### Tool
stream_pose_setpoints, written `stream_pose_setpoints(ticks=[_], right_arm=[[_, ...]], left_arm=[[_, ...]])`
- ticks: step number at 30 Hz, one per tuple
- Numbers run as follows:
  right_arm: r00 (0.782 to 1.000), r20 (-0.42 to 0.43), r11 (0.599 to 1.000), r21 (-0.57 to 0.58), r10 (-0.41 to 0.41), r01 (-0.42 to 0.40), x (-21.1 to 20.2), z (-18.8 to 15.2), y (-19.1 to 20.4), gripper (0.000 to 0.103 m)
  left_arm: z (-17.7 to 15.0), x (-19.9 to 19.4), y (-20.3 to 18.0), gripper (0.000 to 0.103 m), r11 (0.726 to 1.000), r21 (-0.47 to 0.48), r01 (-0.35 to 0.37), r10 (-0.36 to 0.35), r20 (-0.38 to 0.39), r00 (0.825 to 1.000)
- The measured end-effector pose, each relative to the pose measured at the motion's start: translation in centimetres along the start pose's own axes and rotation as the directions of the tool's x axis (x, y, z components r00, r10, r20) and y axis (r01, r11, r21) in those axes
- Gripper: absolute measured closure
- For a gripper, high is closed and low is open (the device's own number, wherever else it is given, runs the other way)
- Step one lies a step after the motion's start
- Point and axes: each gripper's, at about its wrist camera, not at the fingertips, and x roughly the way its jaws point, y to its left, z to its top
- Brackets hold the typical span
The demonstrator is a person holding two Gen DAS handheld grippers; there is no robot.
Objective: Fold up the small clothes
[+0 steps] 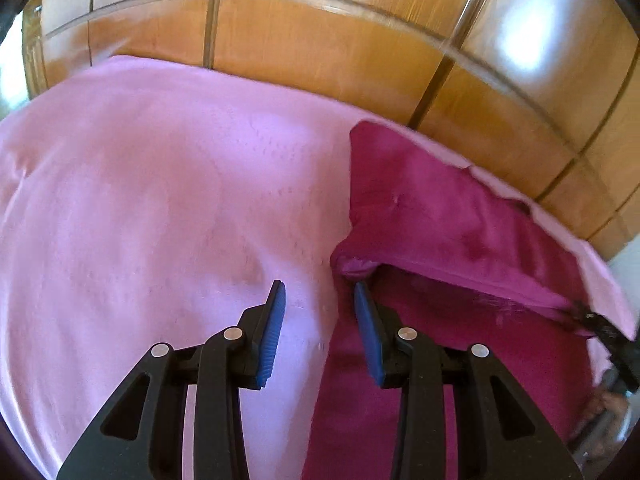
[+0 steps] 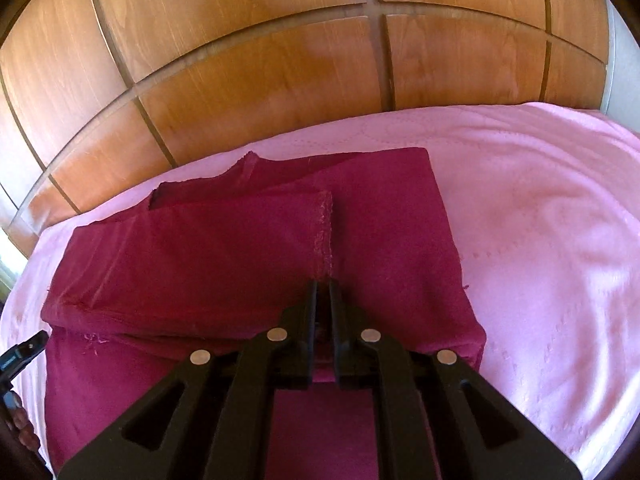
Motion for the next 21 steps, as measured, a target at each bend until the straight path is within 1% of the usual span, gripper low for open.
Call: stream_pose_setpoints(ticks=[1, 2, 3, 4, 6, 8, 9, 11, 13, 14, 15, 16, 17, 18, 19, 21], right_arm=[[1.000, -0.006, 1.000, 0.015, 0.028, -0.028, 0.0, 0.3, 0.1, 0.091], [0.998, -0.009, 0.997, 0.042, 0.066, -0.066, -0.3, 0.2, -0.3, 0.080], [0.993, -0.003, 0.989, 0.089, 0.120, -0.119, -0.9, 0.4, -1.0, 0.050], [0.989, 0.012, 0.983, 0.117, 0.144, -0.145, -1.3, 0.5, -1.5, 0.040], [0.987, 0.043, 0.976, 0.147, 0.153, -0.158, -1.7, 1.1, -1.8, 0.040], [0.986, 0.035, 0.972, 0.169, 0.161, -0.165, -1.4, 1.6, -2.0, 0.040], [0.988, 0.029, 0.973, 0.174, 0.149, -0.152, -0.9, 2.0, -2.0, 0.042], [0.991, 0.014, 0.978, 0.164, 0.131, -0.131, 0.0, 2.6, -1.7, 0.048], [0.992, -0.021, 0.984, 0.133, 0.123, -0.119, 1.3, 3.3, -0.9, 0.067], [0.992, -0.030, 0.987, 0.116, 0.119, -0.115, 1.6, 3.3, -0.6, 0.073], [0.992, -0.043, 0.991, 0.080, 0.115, -0.112, 2.1, 3.5, 0.0, 0.084], [0.992, -0.051, 0.992, 0.054, 0.114, -0.111, 2.2, 3.5, 0.3, 0.093], [0.993, -0.048, 0.994, 0.037, 0.107, -0.105, 2.3, 3.5, 0.5, 0.093], [0.996, -0.021, 0.996, 0.014, 0.084, -0.084, 1.7, 3.4, 0.7, 0.094], [0.998, 0.018, 0.999, -0.001, 0.052, -0.052, 0.9, 3.3, 0.7, 0.097], [0.997, 0.069, 1.000, -0.010, -0.023, 0.024, 0.1, 3.0, 0.4, 0.103]], left_arm=[[0.2, -0.6, 0.3, 0.068, 1.000, -0.002, 0.021, -0.021, 0.015, 1.000], [0.4, -1.2, 0.6, 0.068, 0.999, 0.000, 0.040, -0.040, 0.031, 0.999], [0.7, -1.9, 0.8, 0.068, 0.998, 0.012, 0.062, -0.063, 0.055, 0.996], [1.0, -2.3, 0.6, 0.068, 0.997, 0.028, 0.077, -0.079, 0.072, 0.994], [1.4, -2.8, -0.3, 0.068, 0.991, 0.083, 0.102, -0.111, 0.107, 0.988], [1.8, -2.7, -1.4, 0.068, 0.984, 0.125, 0.126, -0.140, 0.112, 0.984], [2.0, -2.3, -2.4, 0.068, 0.978, 0.151, 0.147, -0.163, 0.105, 0.981], [2.0, -1.3, -3.8, 0.068, 0.969, 0.192, 0.159, -0.178, 0.086, 0.980], [1.7, 0.0, -5.1, 0.068, 0.962, 0.222, 0.159, -0.176, 0.056, 0.983], [1.5, 0.5, -5.5, 0.068, 0.960, 0.228, 0.159, -0.174, 0.044, 0.984], [1.3, 1.3, -5.7, 0.068, 0.960, 0.230, 0.157, -0.168, 0.027, 0.985], [1.1, 1.9, -5.8, 0.068, 0.960, 0.228, 0.162, -0.169, 0.012, 0.986], [0.8, 2.3, -5.9, 0.068, 0.961, 0.220, 0.167, -0.171, -0.004, 0.985], [0.5, 2.8, -5.9, 0.068, 0.962, 0.210, 0.174, -0.173, -0.022, 0.985], [0.0, 3.4, -6.0, 0.068, 0.962, 0.209, 0.179, -0.174, -0.040, 0.984], [-0.8, 3.9, -6.4, 0.068, 0.962, 0.219, 0.161, -0.156, -0.039, 0.987]])
